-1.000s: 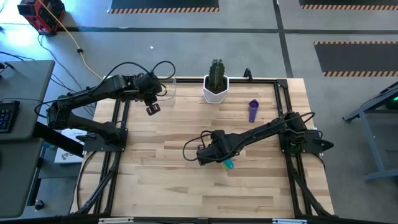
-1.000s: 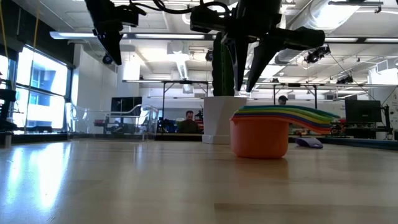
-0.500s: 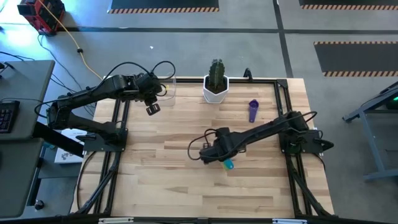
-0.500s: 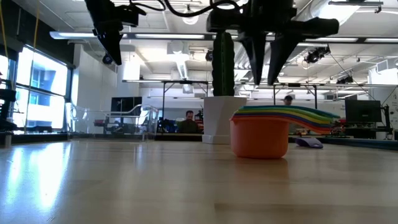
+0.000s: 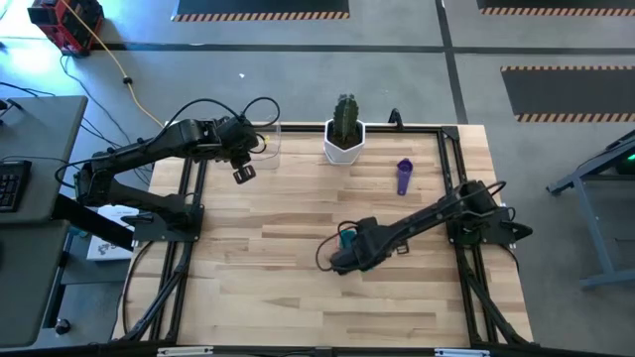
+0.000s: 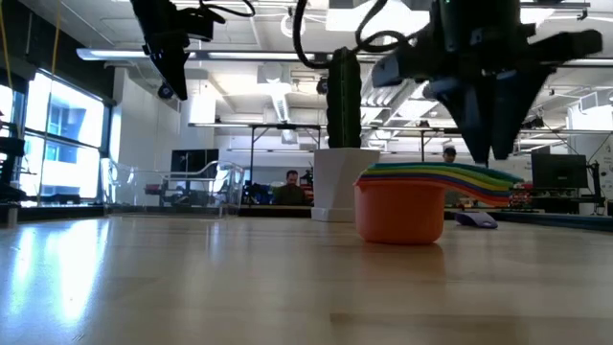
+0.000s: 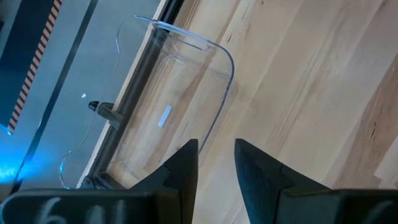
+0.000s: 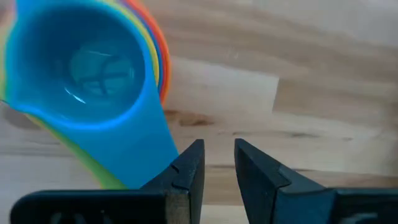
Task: Nest measuring cups in basket
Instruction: Stack the light blue measuring cup on the green measuring cup, then stack the violet measuring cup on the light blue measuring cup
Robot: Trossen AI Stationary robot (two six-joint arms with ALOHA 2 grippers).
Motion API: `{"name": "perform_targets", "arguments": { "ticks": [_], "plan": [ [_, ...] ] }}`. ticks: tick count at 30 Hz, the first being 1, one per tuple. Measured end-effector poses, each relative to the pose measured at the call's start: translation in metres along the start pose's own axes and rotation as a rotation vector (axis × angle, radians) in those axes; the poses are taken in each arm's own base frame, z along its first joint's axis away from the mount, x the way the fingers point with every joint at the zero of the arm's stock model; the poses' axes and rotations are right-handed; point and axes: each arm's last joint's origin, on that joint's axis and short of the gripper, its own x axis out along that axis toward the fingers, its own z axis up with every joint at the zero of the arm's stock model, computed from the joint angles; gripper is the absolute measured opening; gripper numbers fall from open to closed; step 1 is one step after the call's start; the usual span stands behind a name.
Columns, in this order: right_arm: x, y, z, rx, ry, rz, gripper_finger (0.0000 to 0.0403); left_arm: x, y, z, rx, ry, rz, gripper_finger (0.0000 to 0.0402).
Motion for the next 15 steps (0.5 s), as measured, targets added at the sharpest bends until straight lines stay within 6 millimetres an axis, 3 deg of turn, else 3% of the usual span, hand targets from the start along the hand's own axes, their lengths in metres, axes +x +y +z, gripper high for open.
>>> {"name": "perform_targets", "arguments": {
  "ticks": [6, 15],
  "plan": [
    [0.018, 0.003, -0.01, -0.003, 0.043, 0.045, 0.0078, 0.0, 0.0, 0.0, 0.0, 0.0, 0.0, 0.0097],
    [0.018, 0.005, -0.01, -0.016, 0.055, 0.061, 0.0078, 0.0, 0.0, 0.0, 0.0, 0.0, 0.0, 0.0097]
  ]
}}
